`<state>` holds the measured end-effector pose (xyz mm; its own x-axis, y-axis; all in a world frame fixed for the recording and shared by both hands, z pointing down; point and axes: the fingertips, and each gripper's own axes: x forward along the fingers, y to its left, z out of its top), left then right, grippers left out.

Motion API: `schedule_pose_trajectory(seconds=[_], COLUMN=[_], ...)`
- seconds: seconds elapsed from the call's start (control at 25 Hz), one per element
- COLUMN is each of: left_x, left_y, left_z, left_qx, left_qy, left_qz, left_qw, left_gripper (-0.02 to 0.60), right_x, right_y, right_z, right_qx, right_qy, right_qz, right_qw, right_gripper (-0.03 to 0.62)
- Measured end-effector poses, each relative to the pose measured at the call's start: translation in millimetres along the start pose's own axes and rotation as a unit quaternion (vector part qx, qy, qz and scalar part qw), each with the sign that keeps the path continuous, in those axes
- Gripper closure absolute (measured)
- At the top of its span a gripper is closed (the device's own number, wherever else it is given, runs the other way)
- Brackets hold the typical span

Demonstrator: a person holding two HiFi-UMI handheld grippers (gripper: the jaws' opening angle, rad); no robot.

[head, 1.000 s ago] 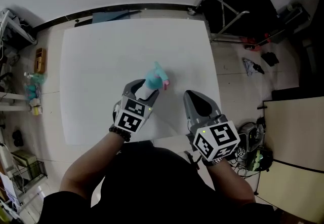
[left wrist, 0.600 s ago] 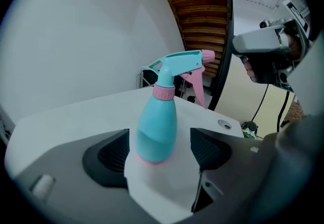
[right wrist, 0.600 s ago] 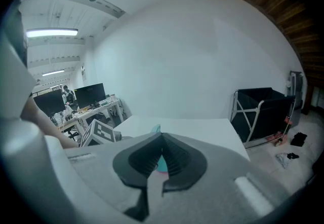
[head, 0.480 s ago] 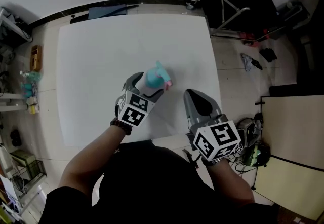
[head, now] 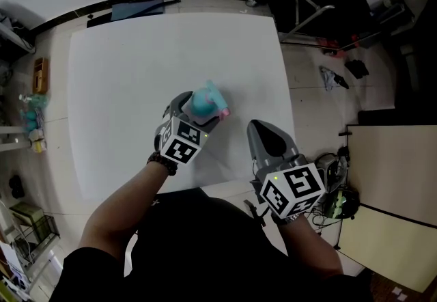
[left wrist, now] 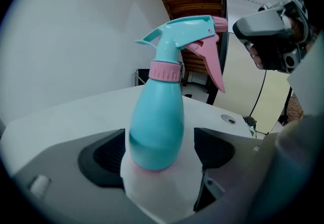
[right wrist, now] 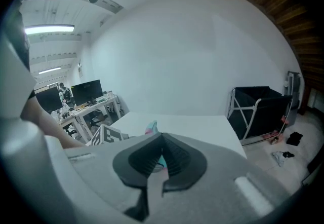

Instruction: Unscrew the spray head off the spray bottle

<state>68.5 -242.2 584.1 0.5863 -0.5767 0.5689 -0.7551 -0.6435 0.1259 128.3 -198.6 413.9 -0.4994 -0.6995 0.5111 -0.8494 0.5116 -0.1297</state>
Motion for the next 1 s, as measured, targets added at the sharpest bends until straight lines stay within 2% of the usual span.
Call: schedule_pose_trajectory(seconds=[0.28, 0.56, 0.64, 1.0], left_x=[11.7, 17.2, 18.1, 13.4], left_y=[6.5, 0.2, 1.5, 1.9], left_z=[0.2, -4.5, -5.4, -5.4], left_qx=[-0.012, 0.011, 0.017, 0.028], left_qy=[0.0, 0.011, 0.013, 0.029], left_qz=[0.002, 0.004, 0.01, 0.007], left_qw=[0.9999, 0.9999, 0.9997, 0.9991], left_gripper=[0.141, 0.144, 0.171, 0.172], right_x=[-1.6, -7.1, -7.8, -7.6], right_y=[-4.2, -5.1, -5.9, -6.6], right_z=[-4.8, -8.6, -9.3, -5.5], right_qx=[-0.001, -0.002, -0.002, 0.0], right_qy=[0.011, 0.011, 0.011, 0.005], right_qz=[-0.005, -0.008, -0.009, -0.009], right_qw=[1.0, 1.0, 1.0, 1.0], right_gripper=[0.603, 0.603, 0.603, 0.603])
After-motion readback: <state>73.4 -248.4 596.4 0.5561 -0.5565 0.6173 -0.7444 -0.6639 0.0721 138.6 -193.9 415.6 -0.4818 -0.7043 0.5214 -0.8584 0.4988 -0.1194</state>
